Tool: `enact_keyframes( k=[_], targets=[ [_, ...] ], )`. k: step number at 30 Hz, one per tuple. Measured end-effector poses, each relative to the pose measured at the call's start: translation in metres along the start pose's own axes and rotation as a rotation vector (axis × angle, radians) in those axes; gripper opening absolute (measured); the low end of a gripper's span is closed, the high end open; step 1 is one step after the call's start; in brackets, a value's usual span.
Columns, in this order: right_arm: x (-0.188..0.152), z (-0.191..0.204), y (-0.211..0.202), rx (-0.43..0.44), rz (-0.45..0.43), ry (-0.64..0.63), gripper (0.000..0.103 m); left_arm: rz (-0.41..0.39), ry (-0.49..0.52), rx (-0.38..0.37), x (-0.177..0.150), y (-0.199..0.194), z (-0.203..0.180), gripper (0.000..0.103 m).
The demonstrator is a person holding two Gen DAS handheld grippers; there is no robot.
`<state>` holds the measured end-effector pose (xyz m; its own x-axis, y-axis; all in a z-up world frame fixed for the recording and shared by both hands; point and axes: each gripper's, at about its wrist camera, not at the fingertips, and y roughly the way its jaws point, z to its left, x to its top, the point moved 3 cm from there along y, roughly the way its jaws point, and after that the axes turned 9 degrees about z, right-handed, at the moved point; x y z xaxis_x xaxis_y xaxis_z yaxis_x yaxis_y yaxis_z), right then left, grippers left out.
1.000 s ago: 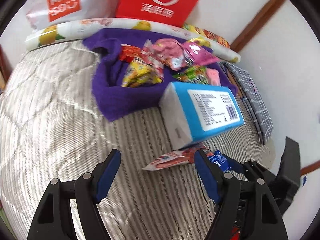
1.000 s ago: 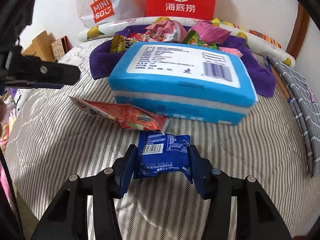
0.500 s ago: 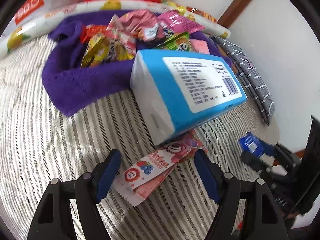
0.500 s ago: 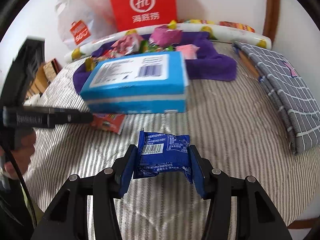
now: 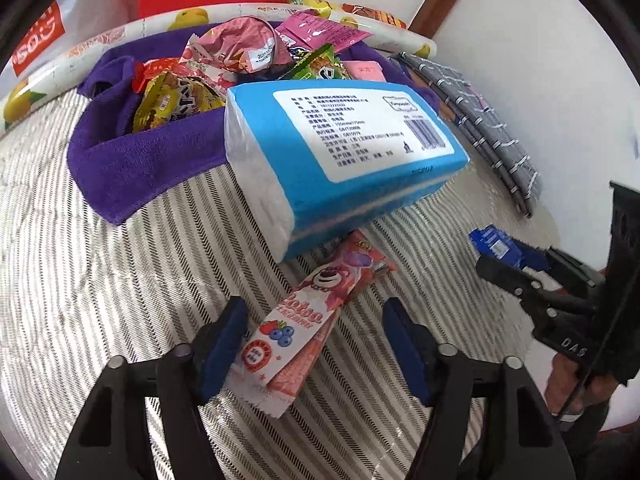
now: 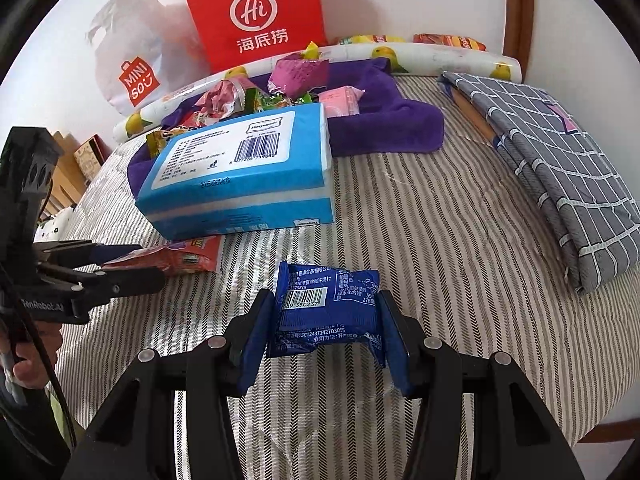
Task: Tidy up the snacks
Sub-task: 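Grasp the pink candy stick wrapper with the left tool, then carry the candy stick with the left tool while the right tool carries the blue packet to the towel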
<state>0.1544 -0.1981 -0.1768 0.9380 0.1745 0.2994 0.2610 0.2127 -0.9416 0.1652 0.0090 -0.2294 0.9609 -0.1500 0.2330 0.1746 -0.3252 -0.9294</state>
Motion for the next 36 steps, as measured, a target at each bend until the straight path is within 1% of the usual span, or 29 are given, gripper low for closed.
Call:
enact_keyframes(
  k=[2,4,5,6,10,12,16,30,36],
  targets=[
    [0.0,0.001,-0.001,0.002,-0.003,-0.002,0.051,-0.003,0.009,0.022,-0.002,-0.001,0.0,0.057],
    [-0.001,0.003,-0.003,0.003,-0.007,-0.005,0.051,-0.006,0.016,0.029,-0.005,-0.002,0.001,0.05],
    [-0.001,0.004,-0.004,0.004,-0.009,-0.004,0.051,-0.006,0.016,0.027,-0.005,-0.003,0.002,0.047],
    [-0.001,0.005,-0.005,0.009,-0.009,-0.001,0.051,-0.006,0.013,0.022,-0.006,-0.004,0.003,0.04],
    [-0.002,0.009,-0.008,0.017,-0.015,-0.006,0.051,-0.007,-0.015,-0.018,-0.008,-0.007,0.008,0.03],
    [-0.002,0.012,-0.011,0.022,-0.019,-0.006,0.051,-0.006,-0.031,-0.03,-0.009,-0.008,0.009,0.028],
    [-0.003,0.013,-0.017,0.028,-0.033,-0.005,0.051,-0.027,-0.039,-0.032,-0.014,-0.018,0.01,0.025],
    [-0.007,0.029,-0.042,0.062,-0.079,-0.016,0.051,-0.115,-0.056,-0.065,-0.025,-0.069,0.001,0.024],
    [-0.008,0.032,-0.056,0.066,-0.107,-0.019,0.051,-0.153,-0.051,-0.079,-0.023,-0.091,-0.004,0.024]
  ],
)
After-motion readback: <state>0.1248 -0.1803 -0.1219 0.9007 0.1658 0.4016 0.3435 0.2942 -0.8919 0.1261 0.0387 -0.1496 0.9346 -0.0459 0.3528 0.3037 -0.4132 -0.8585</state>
